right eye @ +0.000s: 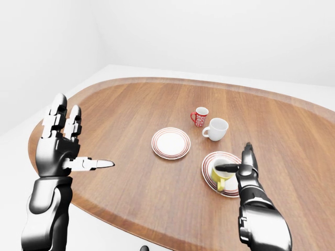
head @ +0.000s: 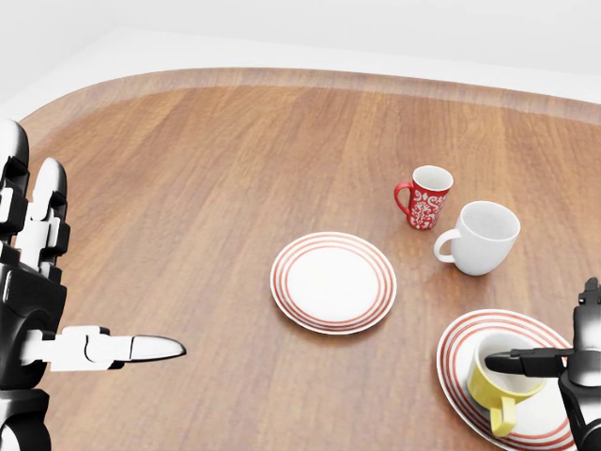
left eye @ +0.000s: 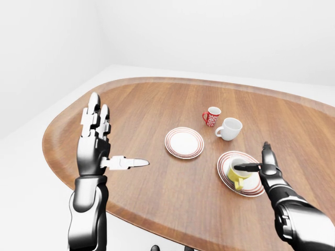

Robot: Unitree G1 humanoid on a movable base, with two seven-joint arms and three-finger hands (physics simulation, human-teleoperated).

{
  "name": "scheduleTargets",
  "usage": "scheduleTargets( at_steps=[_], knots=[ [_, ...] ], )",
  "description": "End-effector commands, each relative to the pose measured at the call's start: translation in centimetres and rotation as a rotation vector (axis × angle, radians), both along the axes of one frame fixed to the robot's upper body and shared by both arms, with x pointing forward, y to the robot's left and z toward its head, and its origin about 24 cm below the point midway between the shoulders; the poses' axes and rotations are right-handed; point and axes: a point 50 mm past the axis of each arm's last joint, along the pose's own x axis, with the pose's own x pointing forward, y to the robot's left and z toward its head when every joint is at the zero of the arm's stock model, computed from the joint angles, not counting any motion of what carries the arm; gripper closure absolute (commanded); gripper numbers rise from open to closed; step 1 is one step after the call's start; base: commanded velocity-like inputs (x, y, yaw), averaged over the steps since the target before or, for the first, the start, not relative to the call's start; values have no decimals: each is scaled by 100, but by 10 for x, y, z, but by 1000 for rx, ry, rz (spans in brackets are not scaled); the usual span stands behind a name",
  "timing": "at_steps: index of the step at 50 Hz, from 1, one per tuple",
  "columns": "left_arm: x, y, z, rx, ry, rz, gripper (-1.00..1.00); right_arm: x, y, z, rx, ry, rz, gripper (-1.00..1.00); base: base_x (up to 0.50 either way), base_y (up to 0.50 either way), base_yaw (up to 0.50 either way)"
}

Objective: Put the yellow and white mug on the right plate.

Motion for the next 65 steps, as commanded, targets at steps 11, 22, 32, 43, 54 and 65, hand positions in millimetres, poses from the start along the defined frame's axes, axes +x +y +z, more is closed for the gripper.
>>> scheduleTargets(
  at_steps=[11, 22, 32, 43, 54, 65],
  knots=[
    [0, -2, -1, 2, 5, -6, -100, 10, -2, 14, 15, -52, 6, -100, 0, 0, 0],
    [0, -1, -1, 2, 4, -4, -100, 20, -6, 30, 29, -118, 10, -100, 0, 0, 0],
    [-1, -2, -1, 2, 2, -7, -100, 34, -10, 64, 40, -266, 51, -100, 0, 0, 0],
    [-1, -3, -2, 2, 8, -8, -100, 38, 0, 119, -11, -541, 182, -100, 0, 0, 0],
    [-1, -3, -2, 2, 10, -11, -100, 22, 19, 170, -85, -764, 292, -100, 0, 0, 0],
    [-2, -4, -2, 3, 6, -14, -100, 6, 27, 191, -82, -818, 309, -100, 0, 0, 0]
  ],
)
